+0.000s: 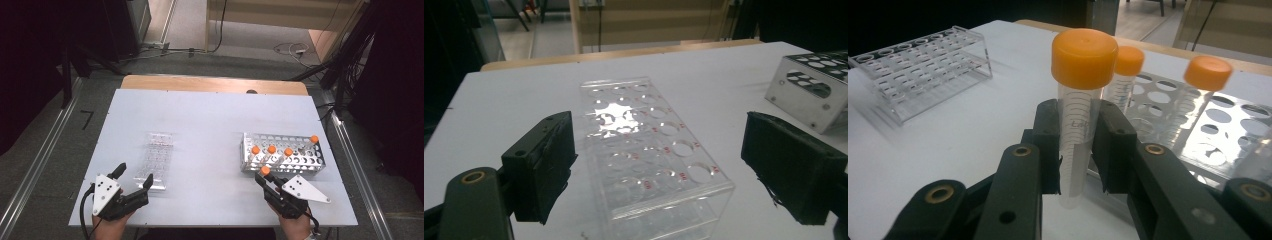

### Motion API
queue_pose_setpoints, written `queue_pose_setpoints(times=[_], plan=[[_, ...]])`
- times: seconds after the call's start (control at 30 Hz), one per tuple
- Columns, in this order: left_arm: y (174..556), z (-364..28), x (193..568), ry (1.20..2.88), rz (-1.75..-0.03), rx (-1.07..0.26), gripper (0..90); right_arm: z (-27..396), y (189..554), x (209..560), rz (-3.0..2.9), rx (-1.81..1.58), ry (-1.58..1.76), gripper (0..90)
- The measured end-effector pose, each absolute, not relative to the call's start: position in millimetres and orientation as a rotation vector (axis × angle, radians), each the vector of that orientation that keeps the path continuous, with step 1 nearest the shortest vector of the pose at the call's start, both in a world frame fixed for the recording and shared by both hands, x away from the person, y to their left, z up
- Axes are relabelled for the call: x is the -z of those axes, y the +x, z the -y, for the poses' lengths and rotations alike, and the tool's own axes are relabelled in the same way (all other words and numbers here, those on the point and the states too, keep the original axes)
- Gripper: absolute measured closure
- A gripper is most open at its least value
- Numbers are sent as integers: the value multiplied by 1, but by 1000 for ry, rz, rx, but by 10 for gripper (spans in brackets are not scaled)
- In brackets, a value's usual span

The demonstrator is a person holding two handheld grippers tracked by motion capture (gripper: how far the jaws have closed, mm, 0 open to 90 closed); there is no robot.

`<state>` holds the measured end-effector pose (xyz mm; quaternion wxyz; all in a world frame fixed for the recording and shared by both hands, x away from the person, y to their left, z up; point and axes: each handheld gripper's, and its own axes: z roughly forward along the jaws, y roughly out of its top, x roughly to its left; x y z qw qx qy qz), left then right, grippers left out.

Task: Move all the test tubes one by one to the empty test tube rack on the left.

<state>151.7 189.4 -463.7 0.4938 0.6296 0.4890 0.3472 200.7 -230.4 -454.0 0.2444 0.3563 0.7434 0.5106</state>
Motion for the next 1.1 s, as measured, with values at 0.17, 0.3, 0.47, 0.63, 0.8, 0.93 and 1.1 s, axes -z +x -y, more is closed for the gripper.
queue_pose_setpoints(times=[0.17,0.3,0.47,0.63,0.8,0.93,1.1], plan=[[155,-170,462,1568,-1128,-800,154,219,202,457,-2059,-1400,960,716],[157,-148,459,1606,-1063,-739,167,210,204,461,-2082,-1402,948,716],[159,-130,458,1639,-1012,-712,188,199,205,463,-2108,-1406,926,716],[165,-117,460,1661,-979,-679,199,187,208,467,-2135,-1404,901,716],[170,-107,461,1681,-955,-645,202,174,210,470,-2155,-1405,877,716],[172,-100,458,1690,-922,-606,218,165,210,471,-2174,-1409,860,716],[173,-93,454,1693,-886,-577,259,156,209,473,-2197,-1413,839,716]])
